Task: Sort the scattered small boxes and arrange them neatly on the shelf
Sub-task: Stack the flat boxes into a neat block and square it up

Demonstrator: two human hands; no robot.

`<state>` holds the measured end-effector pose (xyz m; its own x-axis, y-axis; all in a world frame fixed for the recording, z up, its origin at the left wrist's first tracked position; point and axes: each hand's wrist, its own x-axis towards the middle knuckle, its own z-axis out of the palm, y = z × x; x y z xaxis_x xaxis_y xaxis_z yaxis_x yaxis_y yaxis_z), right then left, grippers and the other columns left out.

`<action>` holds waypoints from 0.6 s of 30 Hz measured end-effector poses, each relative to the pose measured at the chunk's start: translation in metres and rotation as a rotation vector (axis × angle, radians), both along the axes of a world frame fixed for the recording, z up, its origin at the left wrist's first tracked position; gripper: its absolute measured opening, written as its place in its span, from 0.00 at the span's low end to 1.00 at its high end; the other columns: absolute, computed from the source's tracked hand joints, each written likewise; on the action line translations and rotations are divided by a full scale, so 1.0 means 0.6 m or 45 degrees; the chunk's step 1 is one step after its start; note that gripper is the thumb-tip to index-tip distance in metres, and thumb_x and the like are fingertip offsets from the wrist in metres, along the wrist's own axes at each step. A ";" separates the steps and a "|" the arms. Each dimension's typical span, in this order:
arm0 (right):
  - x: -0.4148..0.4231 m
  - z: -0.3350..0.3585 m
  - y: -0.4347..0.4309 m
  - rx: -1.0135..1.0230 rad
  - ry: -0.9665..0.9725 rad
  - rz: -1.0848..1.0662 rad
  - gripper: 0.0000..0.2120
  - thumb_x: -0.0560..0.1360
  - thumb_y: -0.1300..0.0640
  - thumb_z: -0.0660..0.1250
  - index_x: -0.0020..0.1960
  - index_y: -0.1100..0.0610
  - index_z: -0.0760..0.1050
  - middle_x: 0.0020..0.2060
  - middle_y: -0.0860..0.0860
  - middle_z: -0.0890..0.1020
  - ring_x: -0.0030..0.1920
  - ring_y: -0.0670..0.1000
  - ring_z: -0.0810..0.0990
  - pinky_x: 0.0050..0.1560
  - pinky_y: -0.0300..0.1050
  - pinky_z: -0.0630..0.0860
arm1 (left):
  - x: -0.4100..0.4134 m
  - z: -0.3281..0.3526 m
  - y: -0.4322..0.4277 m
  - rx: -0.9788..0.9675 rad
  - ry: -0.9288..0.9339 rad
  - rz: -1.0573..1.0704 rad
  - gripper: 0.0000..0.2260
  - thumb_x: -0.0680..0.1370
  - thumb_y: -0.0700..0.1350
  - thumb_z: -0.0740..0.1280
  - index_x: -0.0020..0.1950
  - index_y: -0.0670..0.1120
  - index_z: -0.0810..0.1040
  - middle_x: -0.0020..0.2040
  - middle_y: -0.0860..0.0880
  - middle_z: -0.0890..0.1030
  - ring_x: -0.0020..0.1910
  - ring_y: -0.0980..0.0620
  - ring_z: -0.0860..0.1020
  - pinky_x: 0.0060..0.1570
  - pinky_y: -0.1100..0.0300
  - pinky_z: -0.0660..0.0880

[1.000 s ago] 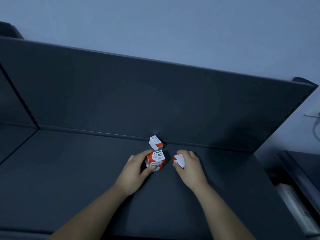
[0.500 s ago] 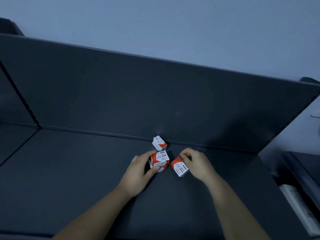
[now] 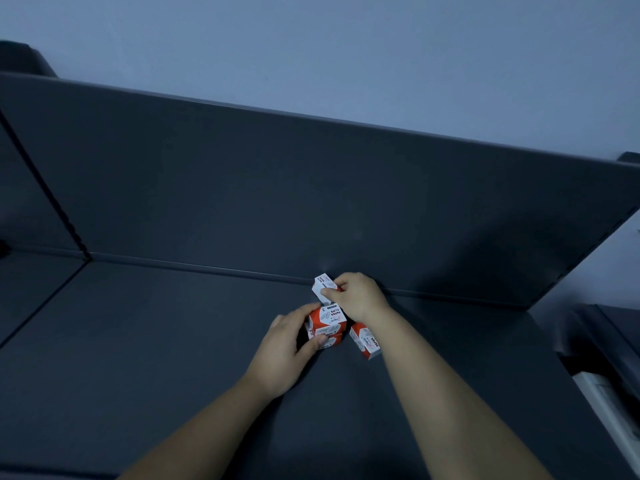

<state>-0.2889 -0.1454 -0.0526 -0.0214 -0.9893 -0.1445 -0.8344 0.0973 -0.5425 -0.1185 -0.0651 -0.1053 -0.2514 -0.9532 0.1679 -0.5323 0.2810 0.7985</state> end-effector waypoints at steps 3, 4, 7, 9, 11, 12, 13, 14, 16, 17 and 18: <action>-0.009 0.009 0.016 -0.122 -0.059 -0.018 0.06 0.73 0.47 0.70 0.45 0.49 0.80 0.41 0.45 0.84 0.42 0.47 0.82 0.48 0.52 0.81 | 0.001 -0.002 0.000 0.010 -0.002 0.005 0.21 0.79 0.54 0.65 0.70 0.62 0.65 0.58 0.65 0.75 0.58 0.65 0.68 0.53 0.72 0.66; -0.016 0.015 0.028 -0.196 -0.096 -0.050 0.05 0.72 0.49 0.70 0.45 0.49 0.80 0.40 0.45 0.83 0.41 0.47 0.82 0.46 0.51 0.80 | 0.001 -0.003 0.000 0.008 -0.008 0.008 0.21 0.79 0.55 0.65 0.71 0.61 0.65 0.59 0.65 0.75 0.58 0.65 0.68 0.54 0.72 0.65; -0.042 0.024 0.079 -0.469 -0.097 -0.142 0.04 0.72 0.52 0.70 0.45 0.50 0.76 0.42 0.44 0.79 0.41 0.48 0.79 0.43 0.52 0.78 | 0.001 -0.005 -0.002 0.011 -0.006 0.013 0.22 0.79 0.55 0.65 0.72 0.60 0.65 0.60 0.66 0.75 0.59 0.66 0.67 0.55 0.73 0.65; -0.054 0.011 0.121 -0.621 0.090 -0.151 0.07 0.71 0.53 0.71 0.45 0.51 0.73 0.43 0.45 0.77 0.42 0.50 0.77 0.44 0.51 0.75 | 0.001 -0.005 -0.003 0.016 0.002 0.011 0.22 0.79 0.55 0.65 0.72 0.60 0.65 0.60 0.66 0.75 0.60 0.66 0.67 0.56 0.73 0.64; -0.053 -0.015 0.160 -0.628 0.316 -0.102 0.11 0.69 0.54 0.72 0.48 0.52 0.73 0.47 0.47 0.78 0.46 0.52 0.78 0.46 0.51 0.75 | 0.001 -0.006 -0.003 0.017 0.007 0.016 0.22 0.79 0.55 0.66 0.72 0.59 0.66 0.60 0.65 0.75 0.59 0.65 0.68 0.56 0.73 0.64; -0.049 -0.028 0.175 -0.600 0.372 -0.072 0.13 0.69 0.54 0.72 0.51 0.52 0.73 0.50 0.47 0.78 0.47 0.53 0.79 0.47 0.51 0.76 | 0.000 -0.006 -0.003 0.019 0.008 0.017 0.22 0.79 0.55 0.66 0.72 0.59 0.66 0.60 0.65 0.75 0.59 0.65 0.68 0.56 0.73 0.65; -0.046 -0.040 0.185 -0.573 0.378 -0.055 0.15 0.69 0.55 0.72 0.53 0.53 0.73 0.53 0.48 0.78 0.49 0.54 0.79 0.48 0.50 0.76 | 0.000 -0.006 -0.004 0.019 0.006 0.016 0.22 0.79 0.55 0.66 0.72 0.59 0.66 0.60 0.65 0.75 0.60 0.66 0.68 0.56 0.73 0.65; -0.045 -0.048 0.190 -0.561 0.357 -0.052 0.16 0.69 0.56 0.72 0.55 0.54 0.73 0.57 0.49 0.77 0.50 0.54 0.79 0.49 0.49 0.77 | 0.000 -0.005 -0.003 0.019 0.005 0.015 0.22 0.79 0.54 0.66 0.72 0.59 0.66 0.60 0.66 0.75 0.60 0.66 0.68 0.55 0.74 0.65; -0.045 -0.055 0.194 -0.554 0.319 -0.075 0.17 0.71 0.56 0.73 0.57 0.55 0.73 0.60 0.50 0.76 0.53 0.54 0.78 0.51 0.49 0.78 | 0.000 -0.004 -0.003 0.013 0.009 0.018 0.22 0.78 0.54 0.66 0.72 0.59 0.66 0.59 0.66 0.75 0.59 0.66 0.68 0.55 0.74 0.64; -0.046 -0.055 0.196 -0.540 0.298 -0.093 0.18 0.71 0.55 0.73 0.58 0.55 0.73 0.62 0.50 0.75 0.55 0.54 0.78 0.52 0.48 0.78 | 0.000 -0.004 -0.002 0.011 0.009 0.018 0.22 0.78 0.54 0.67 0.72 0.59 0.66 0.59 0.65 0.75 0.59 0.65 0.68 0.55 0.75 0.64; -0.047 -0.056 0.198 -0.512 0.269 -0.113 0.18 0.73 0.54 0.72 0.60 0.55 0.72 0.63 0.50 0.74 0.57 0.53 0.77 0.54 0.47 0.77 | 0.000 -0.003 -0.002 0.012 0.009 0.017 0.23 0.78 0.54 0.67 0.72 0.59 0.66 0.59 0.65 0.75 0.59 0.65 0.68 0.55 0.75 0.65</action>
